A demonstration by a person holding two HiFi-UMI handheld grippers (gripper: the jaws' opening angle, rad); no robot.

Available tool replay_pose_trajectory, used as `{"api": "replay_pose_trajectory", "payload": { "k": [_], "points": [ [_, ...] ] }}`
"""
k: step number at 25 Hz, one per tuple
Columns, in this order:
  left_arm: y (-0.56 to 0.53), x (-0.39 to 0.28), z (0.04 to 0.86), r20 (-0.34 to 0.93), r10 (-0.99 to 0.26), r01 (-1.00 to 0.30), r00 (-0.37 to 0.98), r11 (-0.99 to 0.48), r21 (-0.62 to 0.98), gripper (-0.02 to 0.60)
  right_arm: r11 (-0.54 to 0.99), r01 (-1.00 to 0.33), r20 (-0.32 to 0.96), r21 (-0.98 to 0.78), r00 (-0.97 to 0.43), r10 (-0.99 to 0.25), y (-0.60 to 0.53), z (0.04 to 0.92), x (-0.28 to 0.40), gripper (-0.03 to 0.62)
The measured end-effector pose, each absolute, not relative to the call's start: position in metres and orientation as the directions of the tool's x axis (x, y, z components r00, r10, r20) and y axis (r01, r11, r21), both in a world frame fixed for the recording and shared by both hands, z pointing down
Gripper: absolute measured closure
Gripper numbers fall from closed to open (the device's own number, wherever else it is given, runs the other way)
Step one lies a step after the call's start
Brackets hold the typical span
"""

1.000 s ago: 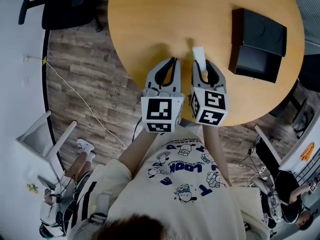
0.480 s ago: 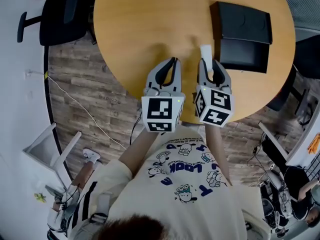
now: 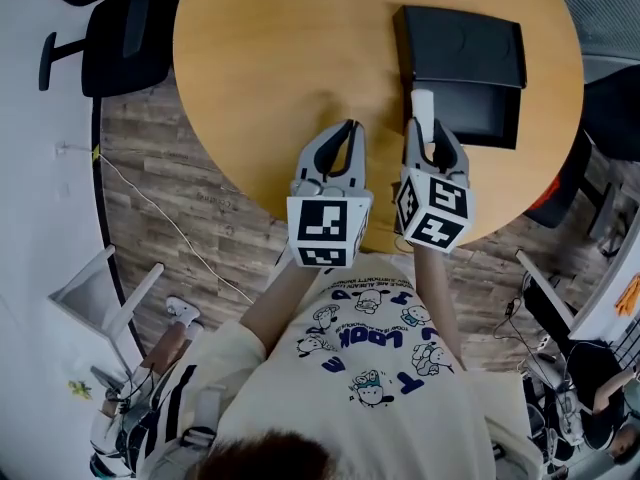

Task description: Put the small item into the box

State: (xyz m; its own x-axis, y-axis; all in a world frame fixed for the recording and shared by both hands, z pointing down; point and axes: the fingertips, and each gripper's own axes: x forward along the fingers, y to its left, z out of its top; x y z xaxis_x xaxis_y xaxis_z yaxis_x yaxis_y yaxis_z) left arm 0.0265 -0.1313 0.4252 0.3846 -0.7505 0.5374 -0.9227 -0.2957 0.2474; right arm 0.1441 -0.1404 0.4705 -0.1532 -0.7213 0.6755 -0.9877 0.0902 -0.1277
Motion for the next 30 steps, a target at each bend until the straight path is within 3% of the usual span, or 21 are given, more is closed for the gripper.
{"api": "replay_pose_trajectory", "payload": {
  "k": [30],
  "points": [
    [-0.139,0.072,0.463,0.615,-0.690,-0.924,0.381,-0.294,0.243,0.554,-0.005,-0.990,0.744,-0.142,-0.104,-0.660,-0.148,0.513,0.208,0.441]
  ]
}}
